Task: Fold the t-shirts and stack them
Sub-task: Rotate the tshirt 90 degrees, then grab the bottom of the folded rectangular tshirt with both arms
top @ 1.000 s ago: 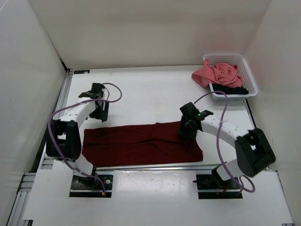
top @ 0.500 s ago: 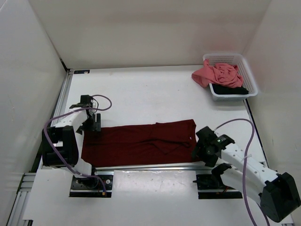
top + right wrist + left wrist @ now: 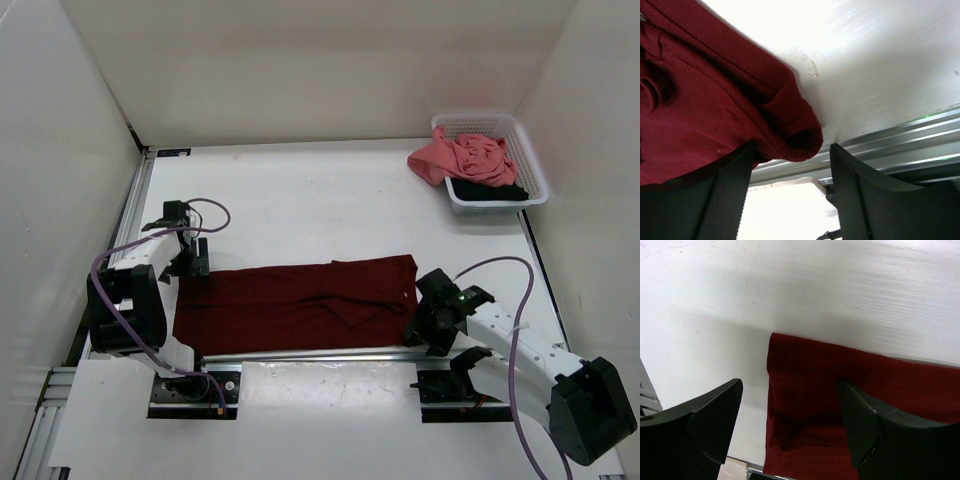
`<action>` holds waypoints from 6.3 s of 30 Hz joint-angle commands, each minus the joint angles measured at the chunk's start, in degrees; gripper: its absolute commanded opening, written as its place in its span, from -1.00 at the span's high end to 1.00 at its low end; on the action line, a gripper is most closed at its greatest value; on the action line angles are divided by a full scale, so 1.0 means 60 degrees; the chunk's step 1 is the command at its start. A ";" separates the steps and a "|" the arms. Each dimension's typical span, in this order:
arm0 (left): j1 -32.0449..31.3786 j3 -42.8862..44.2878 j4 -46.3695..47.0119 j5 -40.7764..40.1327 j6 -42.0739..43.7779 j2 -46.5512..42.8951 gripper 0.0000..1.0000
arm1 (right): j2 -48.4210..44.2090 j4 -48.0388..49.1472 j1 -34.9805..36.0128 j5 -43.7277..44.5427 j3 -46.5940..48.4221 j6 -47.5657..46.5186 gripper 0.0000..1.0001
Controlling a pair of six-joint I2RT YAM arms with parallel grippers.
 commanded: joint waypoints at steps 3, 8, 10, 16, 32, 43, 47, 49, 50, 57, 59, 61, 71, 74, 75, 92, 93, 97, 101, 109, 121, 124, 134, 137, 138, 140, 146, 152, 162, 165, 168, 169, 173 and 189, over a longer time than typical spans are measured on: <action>0.0095 -0.0045 0.0168 0.0042 -0.0005 -0.0496 -0.75 | 0.0166 0.0106 -0.0095 0.0857 0.1209 -0.0566 -0.26; 0.0095 -0.0045 0.0168 0.0130 -0.0005 -0.0496 -0.75 | 0.0370 -0.0588 -0.0095 0.1576 0.1696 -0.0814 -0.37; 0.0095 -0.0045 0.0168 0.0130 -0.0005 -0.0496 -0.75 | 0.0633 -0.0166 -0.0095 0.1664 0.1696 -0.0990 -0.41; 0.0183 -0.0132 0.0168 0.0130 -0.0005 -0.0597 -0.75 | 0.1279 0.0158 -0.0183 0.1358 0.1142 -0.0903 -0.43; 0.0313 0.0276 -0.0037 -0.0061 -0.0005 -0.0774 -0.80 | 0.3849 0.1783 -0.1411 0.0653 0.1864 -0.2204 0.92; 0.0651 0.0761 -0.0784 0.0349 -0.0005 -0.0891 -0.83 | 1.1348 0.0544 -0.2072 0.0991 1.1180 -0.4462 1.00; 0.0651 0.0557 -0.0872 0.0436 -0.0005 -0.0803 -0.83 | 1.4047 -0.0835 -0.2161 0.1445 1.6392 -0.4856 0.96; 0.0389 0.0556 -0.0872 0.0524 -0.0005 -0.0497 -0.83 | 1.5319 -0.1028 -0.2161 0.1358 1.9082 -0.4989 0.75; 0.0301 0.0556 -0.0959 0.0525 -0.0005 -0.0496 -0.83 | 1.5472 -0.0752 -0.2161 0.1270 1.9432 -0.4990 0.28; -0.0475 0.0556 -0.1063 0.1198 -0.0005 -0.0261 -0.85 | 1.3545 0.1463 -0.2176 0.0901 1.8190 -0.5824 -0.68; -0.0477 0.0556 -0.1063 0.1287 -0.0005 -0.0261 -0.85 | 1.2275 0.1376 -0.2059 0.0903 1.6995 -0.5928 -0.69; -0.0477 0.0556 -0.1063 0.1171 -0.0005 -0.0261 -0.85 | 1.1129 0.1505 -0.1766 0.0903 1.5547 -0.5651 -0.69; 0.0358 -0.0409 -0.1341 0.0905 -0.0005 -0.2427 -0.85 | 0.6801 0.4551 0.3036 -0.0650 0.6314 -0.0014 -0.50; 0.0446 -0.0733 -0.1341 0.1198 -0.0005 -0.3116 -0.85 | 0.7181 0.5268 0.4326 -0.0650 0.6135 0.1350 -0.23; 0.0446 -0.0820 -0.1341 0.1286 -0.0005 -0.3248 -0.85 | 0.7313 0.5387 0.4590 -0.0650 0.6135 0.1889 -0.14; 0.0446 -0.0734 -0.1517 0.1023 -0.0005 -0.4465 -0.90 | 1.0320 0.5535 0.6892 -0.0023 0.8291 0.5482 -0.09; 0.0446 -0.0733 -0.1517 0.1023 -0.0005 -0.4465 -0.90 | 1.0114 0.5535 0.6892 0.0096 0.8027 0.5570 -0.09; 0.0446 -0.0645 -0.1605 0.1125 -0.0005 -0.4465 -0.90 | 0.9322 0.5330 0.6979 0.0302 0.6840 0.5571 -0.09; 0.0446 -0.0645 -0.1605 0.1345 -0.0005 -0.4275 -0.90 | 0.9802 0.5330 0.6980 0.0025 0.7173 0.5483 0.26; 0.0446 -0.0469 -0.1517 0.1433 -0.0005 -0.4055 -0.90 | 1.0449 0.5449 0.6980 -0.0152 0.8111 0.5352 0.17; 0.0446 -0.0557 -0.1517 0.1331 -0.0005 -0.4231 -0.90 | 1.0421 0.5462 0.6893 -0.0855 0.7294 0.5805 0.99; 0.0446 -0.0455 -0.1517 0.1331 -0.0005 -0.4231 -0.90 | 0.9383 0.5462 0.6454 -0.0505 0.6050 0.5690 0.99; -0.3679 -0.0367 -0.1137 0.0323 -0.0005 -0.4830 -0.85 | 0.5749 0.5096 0.4111 -0.1147 0.2504 0.2264 0.99; -0.6314 -0.0922 -0.0726 -0.0410 -0.0005 -0.5357 -0.85 | 0.5307 0.5095 0.3568 -0.1616 0.1962 0.1750 0.99; -0.6945 -0.1054 -0.0639 -0.0789 -0.0005 -0.5461 -0.85 | 0.5191 0.5095 0.3567 -0.1762 0.1960 0.1444 0.99; -0.8499 -0.1550 -0.0638 -0.0925 -0.0005 -0.5796 -0.85 | 0.5190 0.5095 0.3567 -0.2200 0.1857 0.1193 0.99; -1.2157 -0.3700 -0.0550 -0.0968 -0.0005 -0.7610 -0.85 | 0.4767 0.5943 0.3715 -0.3124 0.0806 0.1089 0.99; -1.3045 -0.4892 -0.0083 -0.0298 -0.0005 -0.9093 -0.85 | 0.3756 0.6179 0.2791 -0.3565 0.0231 0.0445 0.96; -1.2255 -0.5975 0.1178 0.1140 -0.0005 -0.9898 -0.82 | 0.3755 0.5974 0.2703 -0.3565 0.0583 0.0020 0.91; -1.1655 -0.5774 0.1296 0.1682 -0.0005 -0.9859 -0.63 | 0.3842 0.5974 0.2615 -0.3682 0.0583 -0.0067 0.91; -1.1099 -0.4005 0.0450 0.1637 -0.0005 -0.7505 -0.50 | 0.3842 0.5974 0.2615 -0.3682 0.0583 -0.0155 0.91; -1.0560 -0.2999 0.0098 0.1914 -0.0005 -0.6396 -0.47 | 0.3842 0.5974 0.2615 -0.3595 0.0670 -0.0156 0.91; -0.9136 -0.2110 -0.0359 0.4051 -0.0005 -0.5711 -0.47 | 0.3945 0.5974 0.2615 -0.3594 0.0671 -0.0156 0.91; -0.9692 -0.6000 0.1382 0.2415 -0.0005 -0.9295 -0.50 | 0.4414 0.6062 0.2527 -0.3682 0.0759 -0.0156 0.91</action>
